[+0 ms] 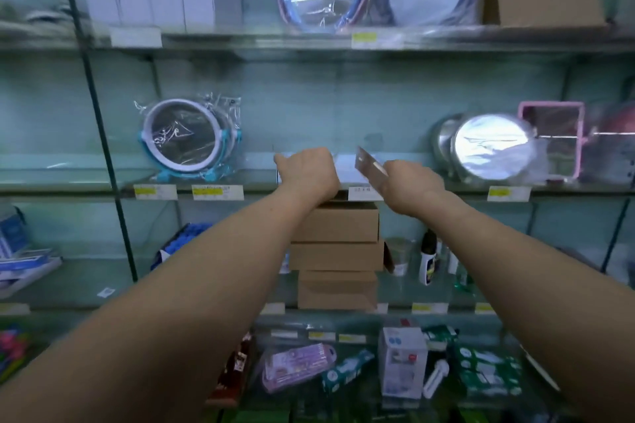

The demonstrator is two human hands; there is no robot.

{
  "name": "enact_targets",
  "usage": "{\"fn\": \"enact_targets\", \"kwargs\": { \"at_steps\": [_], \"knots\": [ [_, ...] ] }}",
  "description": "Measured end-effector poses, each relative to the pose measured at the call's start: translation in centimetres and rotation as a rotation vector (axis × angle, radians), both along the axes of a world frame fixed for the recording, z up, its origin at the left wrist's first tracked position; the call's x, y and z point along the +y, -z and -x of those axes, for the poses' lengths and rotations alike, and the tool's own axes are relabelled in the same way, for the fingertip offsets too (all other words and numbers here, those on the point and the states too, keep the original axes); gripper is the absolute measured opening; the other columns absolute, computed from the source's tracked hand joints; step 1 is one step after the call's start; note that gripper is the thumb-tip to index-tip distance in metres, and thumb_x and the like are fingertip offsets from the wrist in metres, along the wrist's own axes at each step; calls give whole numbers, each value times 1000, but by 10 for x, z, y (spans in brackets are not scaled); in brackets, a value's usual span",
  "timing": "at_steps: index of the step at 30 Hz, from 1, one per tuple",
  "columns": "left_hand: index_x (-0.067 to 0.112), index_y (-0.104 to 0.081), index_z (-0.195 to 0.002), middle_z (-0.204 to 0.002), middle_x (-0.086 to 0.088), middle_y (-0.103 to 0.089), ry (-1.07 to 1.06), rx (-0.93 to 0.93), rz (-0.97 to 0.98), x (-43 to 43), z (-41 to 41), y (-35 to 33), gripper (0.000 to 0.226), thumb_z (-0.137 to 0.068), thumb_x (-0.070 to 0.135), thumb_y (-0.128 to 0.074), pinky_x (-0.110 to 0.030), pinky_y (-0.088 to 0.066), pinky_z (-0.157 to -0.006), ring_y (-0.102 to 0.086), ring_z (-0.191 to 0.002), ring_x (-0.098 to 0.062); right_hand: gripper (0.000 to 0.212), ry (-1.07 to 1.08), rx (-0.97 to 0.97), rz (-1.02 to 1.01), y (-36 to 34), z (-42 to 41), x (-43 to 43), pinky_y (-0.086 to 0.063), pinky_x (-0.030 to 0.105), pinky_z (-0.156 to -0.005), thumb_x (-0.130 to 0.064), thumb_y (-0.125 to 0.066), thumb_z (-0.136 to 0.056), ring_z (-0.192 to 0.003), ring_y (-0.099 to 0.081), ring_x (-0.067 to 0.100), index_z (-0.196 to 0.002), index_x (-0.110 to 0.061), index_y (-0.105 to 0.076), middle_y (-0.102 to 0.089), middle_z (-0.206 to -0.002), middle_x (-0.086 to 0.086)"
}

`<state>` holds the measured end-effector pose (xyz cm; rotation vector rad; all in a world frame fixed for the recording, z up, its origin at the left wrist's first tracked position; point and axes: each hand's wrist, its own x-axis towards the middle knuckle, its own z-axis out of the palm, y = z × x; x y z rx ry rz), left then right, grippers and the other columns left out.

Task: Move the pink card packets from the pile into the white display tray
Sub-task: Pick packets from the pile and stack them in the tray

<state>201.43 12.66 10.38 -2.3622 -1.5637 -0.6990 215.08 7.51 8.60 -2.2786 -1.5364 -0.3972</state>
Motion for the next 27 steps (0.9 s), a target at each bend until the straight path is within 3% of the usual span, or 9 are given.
{"fn": "enact_targets", "kwargs": {
  "at_steps": [4, 6, 12, 15, 18, 23, 27],
  "knots": [
    [22, -46, -89, -110, -5, -62, -32, 26, -27, 6, -4, -19, 10, -88, 12, -46, -35, -30, -96, -58, -105, -26, 5, -32, -46, -13, -20, -8, -2, -31, 27, -50, -13, -45, -92, -76, -51, 26, -88, -16, -46, -54, -85, 3],
    [22, -46, -88, -108, -6, -62, -31, 13, -30, 12, -7, -24, 8, -88, 13, -46, -35, -30, -95, -58, -103, -26, 8, -31, -61, -21, -28, -12, 0, -35, 28, -59, -9, -44, -90, -77, -48, 27, -94, -15, -48, -53, -88, 4],
    [19, -46, -80, -74, 1, -45, -62, 29, -56, 46, -23, -36, 11, -86, 10, -47, -37, -30, -94, -47, -78, -24, 16, -40, -95, -52, -45, -29, 28, -35, 29, -64, -7, -44, -90, -78, -48, 27, -102, -14, -51, -57, -93, 5],
    [20, -47, -81, -73, 1, -44, -66, 23, -82, 72, -31, -42, 12, -86, 9, -47, -37, -29, -93, -46, -77, -25, 16, -46, -103, -67, -49, -38, 50, -33, 28, -63, -5, -42, -89, -78, -47, 27, -98, -16, -50, -52, -88, 3],
    [20, -47, -82, -71, 2, -43, -56, 20, -110, 101, -39, -45, 10, -88, 12, -48, -37, -29, -91, -46, -77, -24, 20, -53, -115, -88, -51, -47, 78, -32, 28, -63, -5, -42, -90, -78, -46, 27, -103, -15, -52, -59, -96, 6],
    [20, -38, -66, -68, 3, -42, -57, 50, -119, 157, -50, -41, 25, -87, 12, -48, -37, -29, -89, -47, -73, -23, 18, -57, -123, -76, -51, -56, 130, -32, 28, -60, -5, -40, -90, -76, -46, 27, -100, -16, -51, -60, -97, 6],
    [19, -40, -67, -71, 2, -46, -59, 47, -81, 197, -59, -39, 23, -87, 11, -48, -38, -29, -92, -49, -73, -23, 16, -59, -115, -71, -47, -64, 170, -33, 29, -63, -9, -41, -92, -76, -46, 27, -101, -16, -52, -61, -98, 6]
  ]
}}
